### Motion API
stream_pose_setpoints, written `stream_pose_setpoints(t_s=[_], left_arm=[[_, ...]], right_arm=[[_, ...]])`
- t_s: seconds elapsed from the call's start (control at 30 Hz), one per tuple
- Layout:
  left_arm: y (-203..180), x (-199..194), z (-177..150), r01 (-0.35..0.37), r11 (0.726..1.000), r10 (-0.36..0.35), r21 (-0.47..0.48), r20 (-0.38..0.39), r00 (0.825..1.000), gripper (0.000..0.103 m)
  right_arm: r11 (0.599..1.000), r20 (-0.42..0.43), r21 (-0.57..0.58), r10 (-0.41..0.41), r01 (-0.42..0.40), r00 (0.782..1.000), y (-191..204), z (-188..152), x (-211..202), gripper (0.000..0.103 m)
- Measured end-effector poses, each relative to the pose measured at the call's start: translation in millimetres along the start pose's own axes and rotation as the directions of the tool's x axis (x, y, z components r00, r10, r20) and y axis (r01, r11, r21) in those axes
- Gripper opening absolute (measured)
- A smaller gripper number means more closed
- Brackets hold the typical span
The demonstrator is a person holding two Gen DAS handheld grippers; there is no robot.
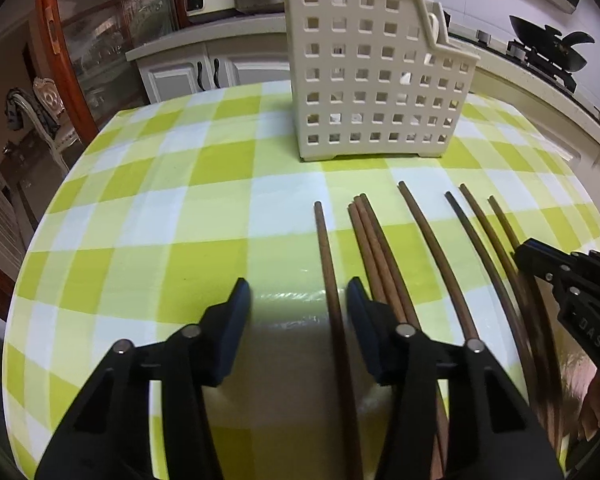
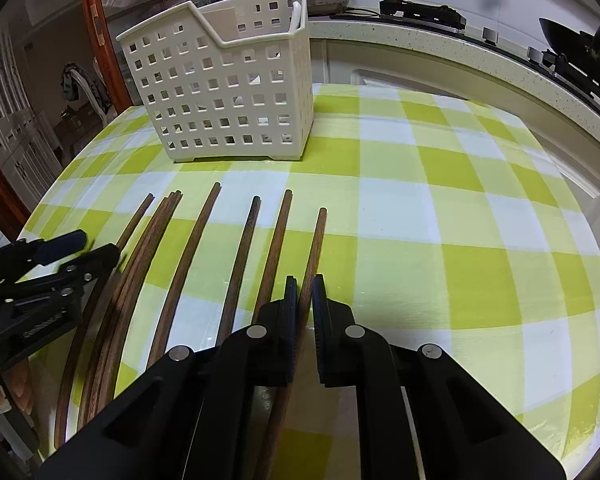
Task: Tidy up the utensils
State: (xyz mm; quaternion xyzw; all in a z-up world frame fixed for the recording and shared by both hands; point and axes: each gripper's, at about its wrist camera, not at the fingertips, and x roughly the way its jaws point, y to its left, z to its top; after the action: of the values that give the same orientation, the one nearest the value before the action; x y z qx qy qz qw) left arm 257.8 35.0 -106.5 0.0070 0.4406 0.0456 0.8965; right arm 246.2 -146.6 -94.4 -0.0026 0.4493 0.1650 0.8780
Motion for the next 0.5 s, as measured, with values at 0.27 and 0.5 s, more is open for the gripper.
stream_pose_setpoints(t_s=[0.27, 0.5], left_arm=[[-11.3, 1.2, -1.0, 0.041, 0.998, -0.041, 0.043, 0.005, 0.999, 0.015], [-10.5, -0.3, -1.4, 0.062, 0.997, -0.062, 0.039, 0.008, 0.998, 0.007]], right_arm=[[1.0, 0.0, 0.001, 0.002, -0.002, 1.0, -0.1, -0.4, 0.3, 0.01], [1.0, 0.001, 0.004, 0.004, -0.004, 1.0, -0.4, -0.6, 0.9, 0.01]])
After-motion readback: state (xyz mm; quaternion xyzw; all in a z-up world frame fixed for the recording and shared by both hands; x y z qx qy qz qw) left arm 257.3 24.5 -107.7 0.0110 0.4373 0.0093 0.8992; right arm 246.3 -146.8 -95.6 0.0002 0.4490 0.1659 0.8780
